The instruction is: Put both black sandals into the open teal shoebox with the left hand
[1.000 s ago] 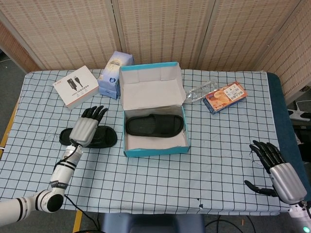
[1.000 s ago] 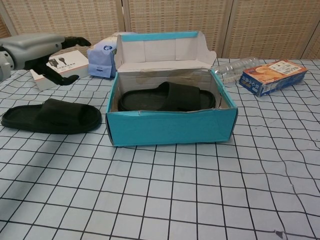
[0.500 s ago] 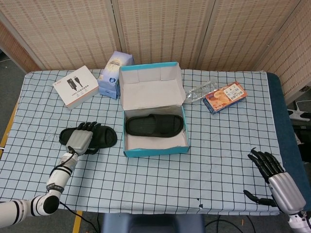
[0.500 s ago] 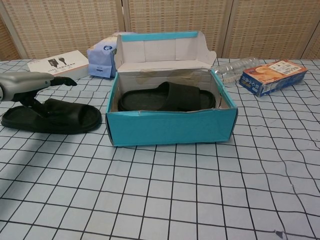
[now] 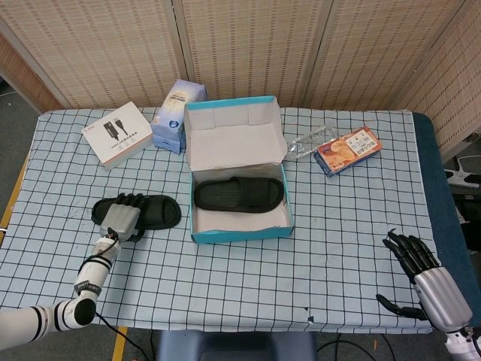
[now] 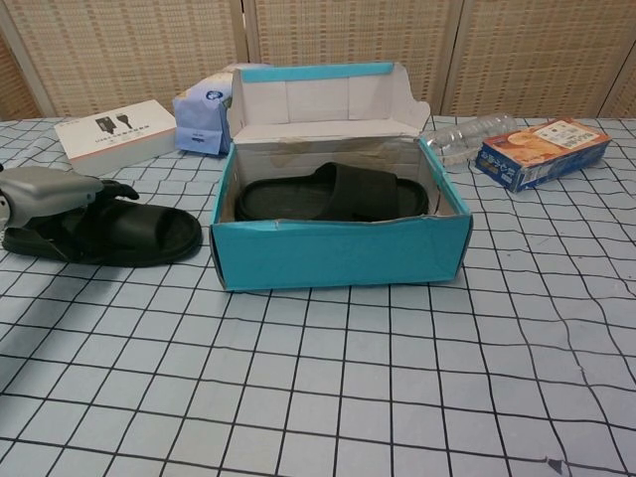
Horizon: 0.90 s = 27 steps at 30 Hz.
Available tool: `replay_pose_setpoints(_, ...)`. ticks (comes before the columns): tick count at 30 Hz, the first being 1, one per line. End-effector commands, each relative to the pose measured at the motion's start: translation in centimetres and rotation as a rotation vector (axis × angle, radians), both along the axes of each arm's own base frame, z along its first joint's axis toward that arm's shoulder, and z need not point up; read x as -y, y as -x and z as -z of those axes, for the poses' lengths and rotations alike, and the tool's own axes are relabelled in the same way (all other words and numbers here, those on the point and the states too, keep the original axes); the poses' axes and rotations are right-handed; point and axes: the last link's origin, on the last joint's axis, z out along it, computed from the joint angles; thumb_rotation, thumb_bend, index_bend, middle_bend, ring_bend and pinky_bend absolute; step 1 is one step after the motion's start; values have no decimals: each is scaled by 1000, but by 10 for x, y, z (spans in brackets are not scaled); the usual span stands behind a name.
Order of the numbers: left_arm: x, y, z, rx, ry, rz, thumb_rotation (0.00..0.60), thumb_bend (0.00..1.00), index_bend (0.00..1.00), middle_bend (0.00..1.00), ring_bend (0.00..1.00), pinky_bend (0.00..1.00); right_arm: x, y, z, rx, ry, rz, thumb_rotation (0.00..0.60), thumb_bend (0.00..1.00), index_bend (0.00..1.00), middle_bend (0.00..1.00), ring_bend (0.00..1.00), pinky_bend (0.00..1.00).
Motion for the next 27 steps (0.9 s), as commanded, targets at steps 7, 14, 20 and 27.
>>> replay_pose_setpoints(7,-5,2,4,8,-116,103,600,448,403,489,443,598,1,0,2,-7,-9,4,471,154,0,0,0,0)
replay_pose_setpoints(14,-5,0,-15,33,-216,148,600,469,505,602,568,699,2,0,4,-16,-22,3,469,155,0,0,0,0)
replay_pose_setpoints(20,-7,-21,-52,62,-346,247,600,466,500,602,569,696,4,-1,6,-25,-38,0,470,154,0,0,0,0)
replay_pose_setpoints(27,-10,-52,-98,103,-536,341,600,466,499,603,569,695,5,1,7,-34,-47,6,469,155,0,0,0,0)
